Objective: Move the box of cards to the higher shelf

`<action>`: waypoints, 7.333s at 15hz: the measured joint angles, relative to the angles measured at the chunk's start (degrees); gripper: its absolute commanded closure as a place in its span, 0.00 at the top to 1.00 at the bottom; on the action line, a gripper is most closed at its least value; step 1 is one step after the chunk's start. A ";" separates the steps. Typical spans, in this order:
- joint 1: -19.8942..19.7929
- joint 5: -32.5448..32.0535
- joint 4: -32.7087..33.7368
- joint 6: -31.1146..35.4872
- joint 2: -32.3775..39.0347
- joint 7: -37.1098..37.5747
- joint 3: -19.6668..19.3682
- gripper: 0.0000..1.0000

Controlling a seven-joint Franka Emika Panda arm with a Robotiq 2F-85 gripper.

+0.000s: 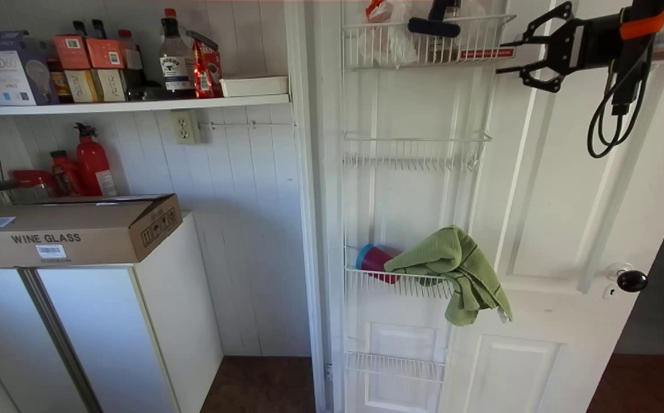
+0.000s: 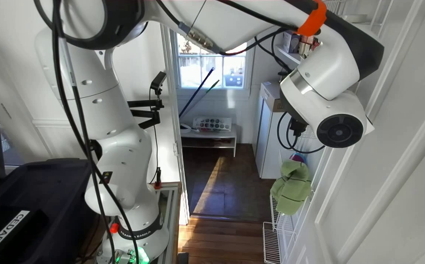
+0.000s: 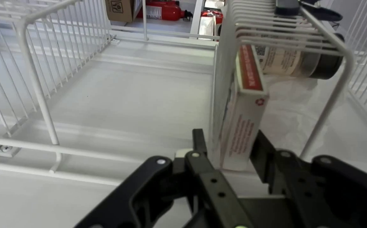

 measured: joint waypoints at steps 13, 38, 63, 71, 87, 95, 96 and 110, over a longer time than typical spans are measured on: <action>-3.15 -0.16 -0.45 -3.56 -0.21 1.52 -0.52 0.05; -8.77 -14.54 -6.82 -19.12 -13.84 7.46 -3.11 0.05; -9.10 -14.28 0.91 -18.72 -15.90 10.76 -2.77 0.05; -9.32 -12.96 5.69 -14.08 -15.93 12.98 -3.11 0.05; -8.42 -4.69 7.62 -6.11 -13.27 17.74 -0.27 0.05; -6.95 -4.69 9.66 -2.04 -11.87 18.25 2.28 0.05; -6.69 -4.69 9.96 -1.58 -11.63 18.37 2.50 0.05; -4.06 -4.69 13.70 2.67 -8.65 22.02 4.53 0.08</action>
